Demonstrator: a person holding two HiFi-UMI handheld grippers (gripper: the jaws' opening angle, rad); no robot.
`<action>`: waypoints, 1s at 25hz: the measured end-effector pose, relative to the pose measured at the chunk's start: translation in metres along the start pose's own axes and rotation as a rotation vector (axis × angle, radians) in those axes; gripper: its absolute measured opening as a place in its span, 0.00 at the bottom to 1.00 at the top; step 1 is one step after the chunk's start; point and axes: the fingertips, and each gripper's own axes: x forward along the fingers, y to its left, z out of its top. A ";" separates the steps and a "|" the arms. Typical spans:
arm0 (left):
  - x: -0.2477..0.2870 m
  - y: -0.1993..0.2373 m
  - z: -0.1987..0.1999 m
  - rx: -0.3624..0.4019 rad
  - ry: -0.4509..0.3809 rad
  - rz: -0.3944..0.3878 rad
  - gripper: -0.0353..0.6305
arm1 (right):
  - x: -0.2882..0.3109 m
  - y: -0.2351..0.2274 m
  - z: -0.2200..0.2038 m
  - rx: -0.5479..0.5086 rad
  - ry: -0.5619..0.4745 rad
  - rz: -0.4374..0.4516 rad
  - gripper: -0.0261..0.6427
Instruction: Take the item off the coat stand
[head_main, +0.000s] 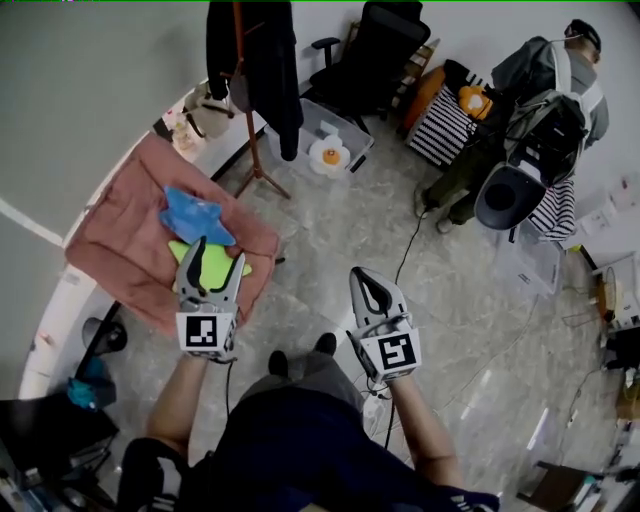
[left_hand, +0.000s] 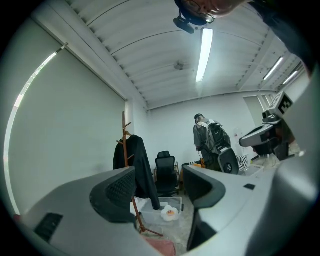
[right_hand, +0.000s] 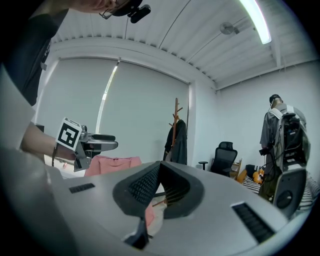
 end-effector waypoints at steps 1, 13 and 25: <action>0.014 0.001 -0.002 0.000 0.005 0.009 0.50 | 0.010 -0.011 -0.001 -0.001 -0.002 0.008 0.07; 0.174 0.014 -0.023 0.002 0.050 0.196 0.50 | 0.114 -0.131 -0.008 -0.010 -0.008 0.200 0.07; 0.280 0.090 -0.061 0.038 0.088 0.190 0.50 | 0.237 -0.145 -0.011 -0.024 0.013 0.238 0.07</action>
